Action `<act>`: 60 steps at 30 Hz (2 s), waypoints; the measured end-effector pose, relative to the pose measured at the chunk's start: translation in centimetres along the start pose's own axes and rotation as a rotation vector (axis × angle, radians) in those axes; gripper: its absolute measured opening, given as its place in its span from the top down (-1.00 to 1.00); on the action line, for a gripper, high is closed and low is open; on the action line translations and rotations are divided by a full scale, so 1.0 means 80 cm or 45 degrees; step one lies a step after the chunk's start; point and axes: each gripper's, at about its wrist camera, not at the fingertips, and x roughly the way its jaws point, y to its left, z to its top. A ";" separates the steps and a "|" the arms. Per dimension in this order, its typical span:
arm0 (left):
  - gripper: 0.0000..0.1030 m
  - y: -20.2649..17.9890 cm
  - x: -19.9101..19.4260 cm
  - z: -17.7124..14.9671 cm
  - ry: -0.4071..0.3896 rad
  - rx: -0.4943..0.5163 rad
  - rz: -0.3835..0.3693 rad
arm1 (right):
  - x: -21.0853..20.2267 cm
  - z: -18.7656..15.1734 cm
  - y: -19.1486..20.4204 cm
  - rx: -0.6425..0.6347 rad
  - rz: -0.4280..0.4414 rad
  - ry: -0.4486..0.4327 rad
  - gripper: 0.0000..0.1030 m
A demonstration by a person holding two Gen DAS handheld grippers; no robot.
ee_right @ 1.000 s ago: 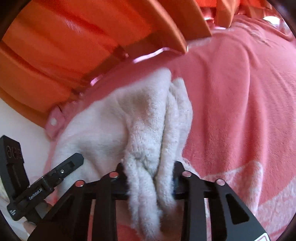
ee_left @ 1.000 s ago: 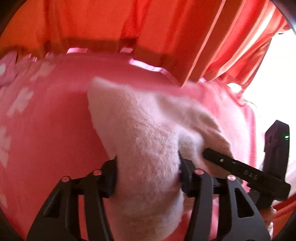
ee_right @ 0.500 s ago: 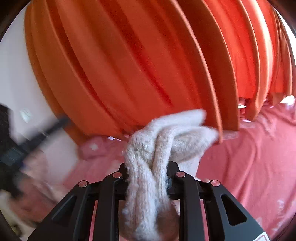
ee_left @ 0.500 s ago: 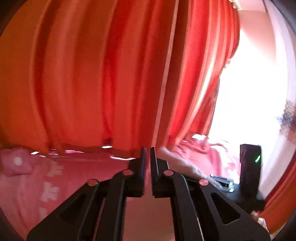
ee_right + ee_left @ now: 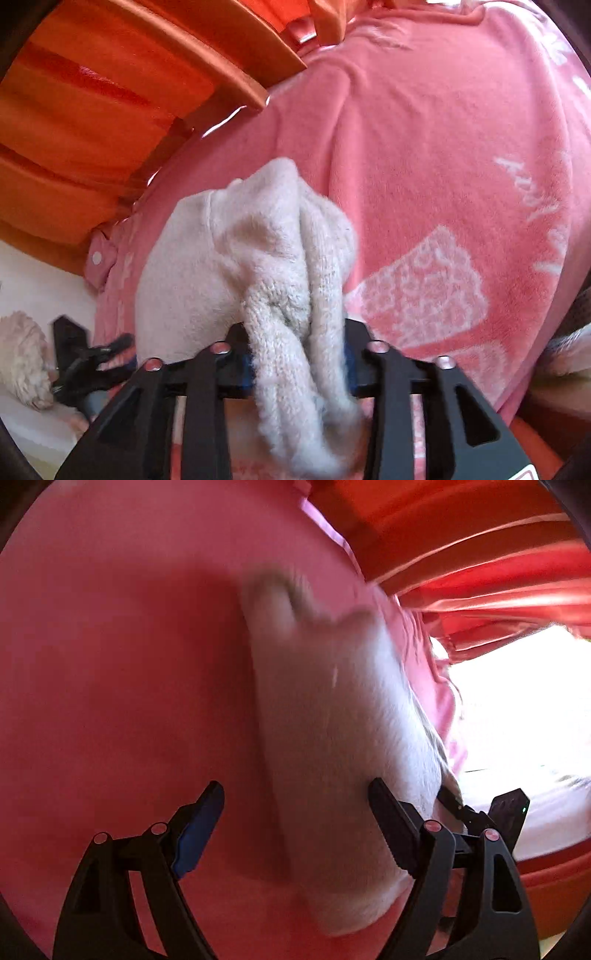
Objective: Fold small clothes
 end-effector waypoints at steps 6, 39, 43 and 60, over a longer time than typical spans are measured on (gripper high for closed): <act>-0.81 0.007 0.037 -0.016 -0.048 -0.192 -0.240 | 0.034 0.056 -0.002 -0.047 0.097 0.049 -0.65; -0.41 0.022 -0.131 0.160 -0.394 0.190 0.432 | 0.172 0.087 0.290 -0.370 0.050 -0.050 -0.38; -0.42 0.093 -0.136 0.131 -0.480 -0.082 0.214 | 0.205 0.072 0.263 -0.314 0.144 0.005 -0.36; -0.88 0.123 -0.098 0.169 -0.465 -0.114 0.120 | 0.325 0.113 0.282 -0.297 0.258 0.225 -0.75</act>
